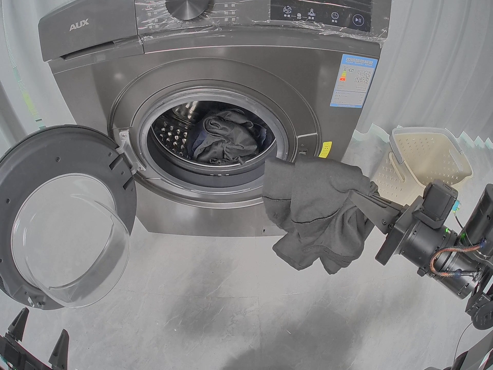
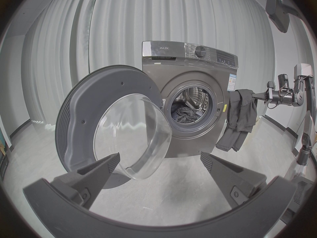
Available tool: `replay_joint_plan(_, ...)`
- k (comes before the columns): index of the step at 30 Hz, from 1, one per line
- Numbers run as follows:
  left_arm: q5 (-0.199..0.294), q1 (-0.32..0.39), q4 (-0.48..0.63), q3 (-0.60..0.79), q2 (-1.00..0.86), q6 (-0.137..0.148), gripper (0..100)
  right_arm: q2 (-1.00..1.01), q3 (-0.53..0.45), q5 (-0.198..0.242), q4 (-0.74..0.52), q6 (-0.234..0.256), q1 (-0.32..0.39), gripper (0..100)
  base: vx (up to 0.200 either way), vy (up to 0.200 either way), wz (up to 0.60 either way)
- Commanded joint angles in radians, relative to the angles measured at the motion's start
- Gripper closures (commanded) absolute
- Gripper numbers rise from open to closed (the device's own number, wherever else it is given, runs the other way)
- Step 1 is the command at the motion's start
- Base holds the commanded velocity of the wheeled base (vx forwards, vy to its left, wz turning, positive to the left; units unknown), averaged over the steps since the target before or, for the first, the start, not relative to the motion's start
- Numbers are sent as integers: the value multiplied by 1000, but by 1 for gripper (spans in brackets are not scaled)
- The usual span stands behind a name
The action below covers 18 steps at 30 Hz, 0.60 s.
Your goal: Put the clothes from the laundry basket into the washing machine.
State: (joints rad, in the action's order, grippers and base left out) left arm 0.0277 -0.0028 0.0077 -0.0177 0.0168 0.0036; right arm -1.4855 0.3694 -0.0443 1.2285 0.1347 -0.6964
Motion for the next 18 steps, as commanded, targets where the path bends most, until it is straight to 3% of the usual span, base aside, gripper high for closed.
replay_joint_plan(1, 0, 0, 0, 15, -17, -1, 0, -2, 0, 1, 0, 0, 0, 100, 0, 0, 0)
replay_joint_plan(11, 1, 0, 0, 15, -17, 4, 0, -39, 10, 4, 0, 8, -9, 100, 0, 180, 0)
replay_joint_plan(18, 1, 1, -2, 15, -17, 4, 0, -130, 97, 0, 12, 28, -38, 100, 0, 0, 0)
